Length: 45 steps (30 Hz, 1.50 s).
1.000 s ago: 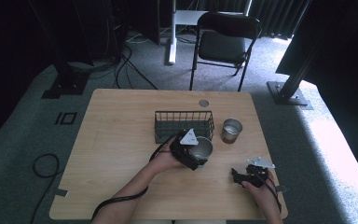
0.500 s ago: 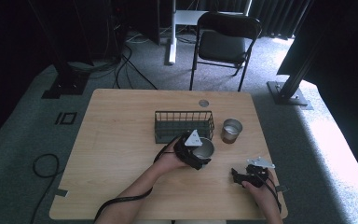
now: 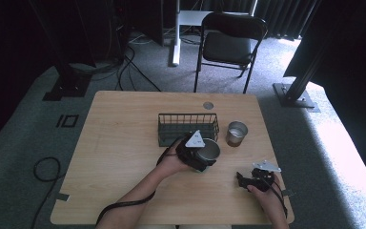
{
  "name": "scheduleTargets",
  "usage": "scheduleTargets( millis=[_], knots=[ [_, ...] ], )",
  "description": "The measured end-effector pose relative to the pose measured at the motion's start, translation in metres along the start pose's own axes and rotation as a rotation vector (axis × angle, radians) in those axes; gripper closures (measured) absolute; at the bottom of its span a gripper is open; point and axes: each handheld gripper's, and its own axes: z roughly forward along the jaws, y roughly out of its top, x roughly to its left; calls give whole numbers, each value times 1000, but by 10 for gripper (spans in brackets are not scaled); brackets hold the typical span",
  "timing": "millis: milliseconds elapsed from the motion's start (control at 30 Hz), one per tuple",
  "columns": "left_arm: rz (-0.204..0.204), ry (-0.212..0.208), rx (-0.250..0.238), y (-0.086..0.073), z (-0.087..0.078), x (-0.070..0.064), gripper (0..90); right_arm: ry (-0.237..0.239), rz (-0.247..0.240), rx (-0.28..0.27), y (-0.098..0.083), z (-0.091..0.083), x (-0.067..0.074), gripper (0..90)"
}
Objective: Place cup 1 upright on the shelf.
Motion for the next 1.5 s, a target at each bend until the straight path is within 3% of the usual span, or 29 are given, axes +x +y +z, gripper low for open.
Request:
scheduleTargets(
  millis=[400,767,967,1200,1500],
  knots=[
    [-8,41,-66,23,-24,10,137,0,0,-1,0,0,0,114],
    [-10,127,-90,44,-42,20,138,-1,0,-1,0,0,0,114],
    [-48,173,-114,49,-51,31,138,-1,-1,-1,0,0,0,114],
    [-84,262,-138,53,-65,47,138,0,0,1,0,0,0,114],
    [-160,389,-195,55,-81,77,138,0,0,1,0,0,0,114]
  ],
)
